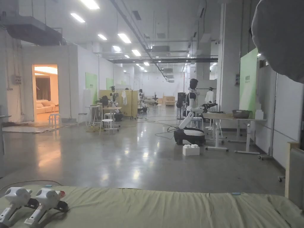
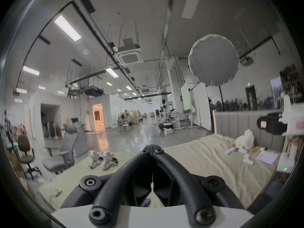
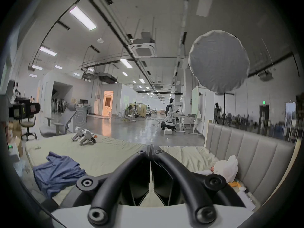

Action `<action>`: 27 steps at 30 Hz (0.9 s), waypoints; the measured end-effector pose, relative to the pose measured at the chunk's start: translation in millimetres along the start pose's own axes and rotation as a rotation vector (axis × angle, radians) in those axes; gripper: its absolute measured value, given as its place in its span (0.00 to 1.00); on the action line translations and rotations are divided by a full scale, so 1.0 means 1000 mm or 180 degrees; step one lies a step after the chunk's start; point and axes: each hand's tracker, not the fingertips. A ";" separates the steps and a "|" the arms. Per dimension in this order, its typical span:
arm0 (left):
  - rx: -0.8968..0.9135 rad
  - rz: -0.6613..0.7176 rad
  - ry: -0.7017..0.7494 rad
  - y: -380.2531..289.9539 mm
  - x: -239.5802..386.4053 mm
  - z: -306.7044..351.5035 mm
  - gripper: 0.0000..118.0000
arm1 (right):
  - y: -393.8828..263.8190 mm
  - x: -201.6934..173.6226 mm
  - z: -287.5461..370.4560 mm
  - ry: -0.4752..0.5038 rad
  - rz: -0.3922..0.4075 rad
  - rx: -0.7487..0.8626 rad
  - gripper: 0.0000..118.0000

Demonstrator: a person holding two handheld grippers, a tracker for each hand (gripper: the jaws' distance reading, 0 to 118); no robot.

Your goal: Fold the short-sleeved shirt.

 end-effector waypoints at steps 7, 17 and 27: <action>0.0032 -0.0097 -0.0046 0.007 0.001 0.001 0.00 | 0.008 0.002 -0.002 -0.0021 -0.0021 0.0096 0.00; -0.0439 -0.3883 -0.0596 -0.091 0.065 -0.004 0.00 | -0.056 -0.044 -0.012 0.0229 0.3101 -0.0387 0.00; -0.0599 -0.3513 -0.0921 -0.160 0.069 0.016 0.00 | -0.139 -0.077 0.031 0.1008 0.4066 -0.0528 0.00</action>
